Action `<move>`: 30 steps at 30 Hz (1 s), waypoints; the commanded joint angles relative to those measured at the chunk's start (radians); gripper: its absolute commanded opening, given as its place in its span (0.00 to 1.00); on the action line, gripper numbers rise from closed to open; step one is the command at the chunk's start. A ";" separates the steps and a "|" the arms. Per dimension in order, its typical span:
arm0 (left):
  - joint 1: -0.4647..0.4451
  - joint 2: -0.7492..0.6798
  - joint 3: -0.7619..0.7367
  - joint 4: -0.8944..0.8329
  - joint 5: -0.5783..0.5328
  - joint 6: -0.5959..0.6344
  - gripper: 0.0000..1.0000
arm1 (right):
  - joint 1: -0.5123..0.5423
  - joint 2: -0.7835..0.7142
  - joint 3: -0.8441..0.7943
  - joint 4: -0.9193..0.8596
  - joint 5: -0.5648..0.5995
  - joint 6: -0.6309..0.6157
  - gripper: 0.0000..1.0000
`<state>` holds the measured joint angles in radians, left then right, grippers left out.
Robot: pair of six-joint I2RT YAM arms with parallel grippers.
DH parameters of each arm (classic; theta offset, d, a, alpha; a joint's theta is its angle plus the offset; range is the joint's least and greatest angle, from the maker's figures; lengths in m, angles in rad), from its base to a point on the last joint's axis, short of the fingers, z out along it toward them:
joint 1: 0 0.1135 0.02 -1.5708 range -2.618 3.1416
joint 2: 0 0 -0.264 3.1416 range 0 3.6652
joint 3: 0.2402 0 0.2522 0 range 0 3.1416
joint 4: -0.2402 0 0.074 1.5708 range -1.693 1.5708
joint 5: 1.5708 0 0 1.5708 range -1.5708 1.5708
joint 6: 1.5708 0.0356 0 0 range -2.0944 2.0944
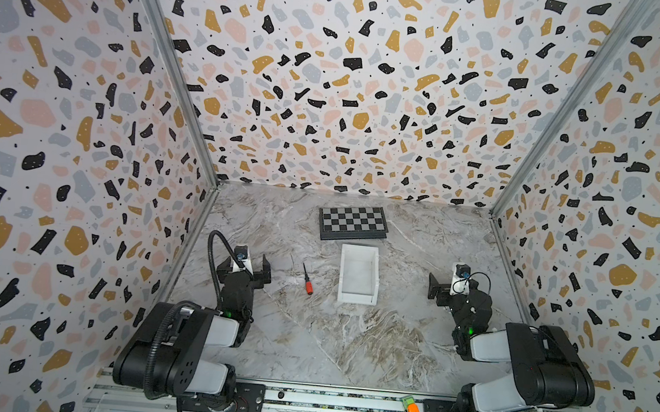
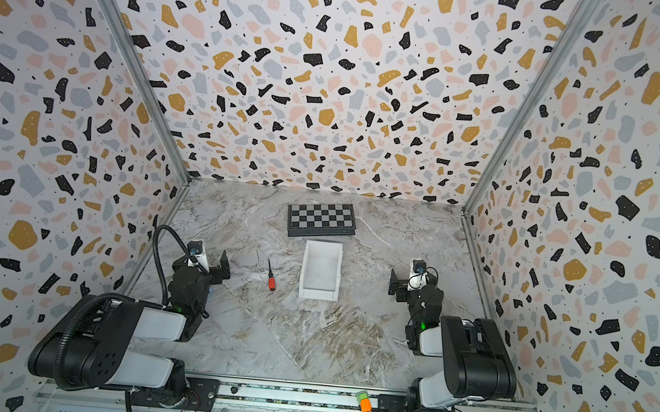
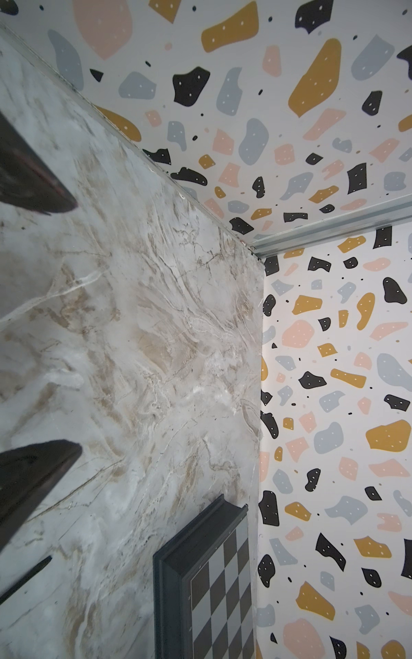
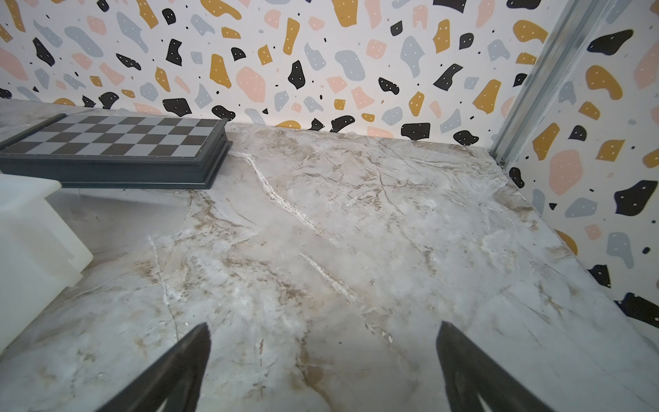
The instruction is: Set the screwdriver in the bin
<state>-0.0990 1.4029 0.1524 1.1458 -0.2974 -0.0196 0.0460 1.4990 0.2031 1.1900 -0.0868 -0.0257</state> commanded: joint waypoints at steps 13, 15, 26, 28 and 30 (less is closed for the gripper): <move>0.004 -0.163 0.446 -0.899 -0.201 -0.278 1.00 | -0.027 -0.151 0.132 -0.295 0.059 0.073 0.99; 0.003 -0.163 0.551 -1.083 -0.152 -0.360 1.00 | -0.051 -0.217 0.220 -0.475 0.026 0.144 0.99; -0.193 -0.222 0.697 -1.478 -0.071 -0.812 1.00 | -0.066 -0.347 0.538 -1.067 -0.239 0.394 0.99; -0.259 -0.193 0.692 -1.516 -0.015 -0.917 1.00 | -0.055 -0.346 0.560 -1.129 -0.271 0.411 0.99; -0.345 -0.159 0.695 -1.548 -0.042 -0.975 1.00 | -0.044 -0.348 0.572 -1.176 -0.289 0.415 0.99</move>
<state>-0.3740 1.2098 0.8242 -0.2741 -0.3683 -0.8345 -0.0135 1.1534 0.7395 0.1978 -0.2981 0.3378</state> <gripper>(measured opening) 0.999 0.990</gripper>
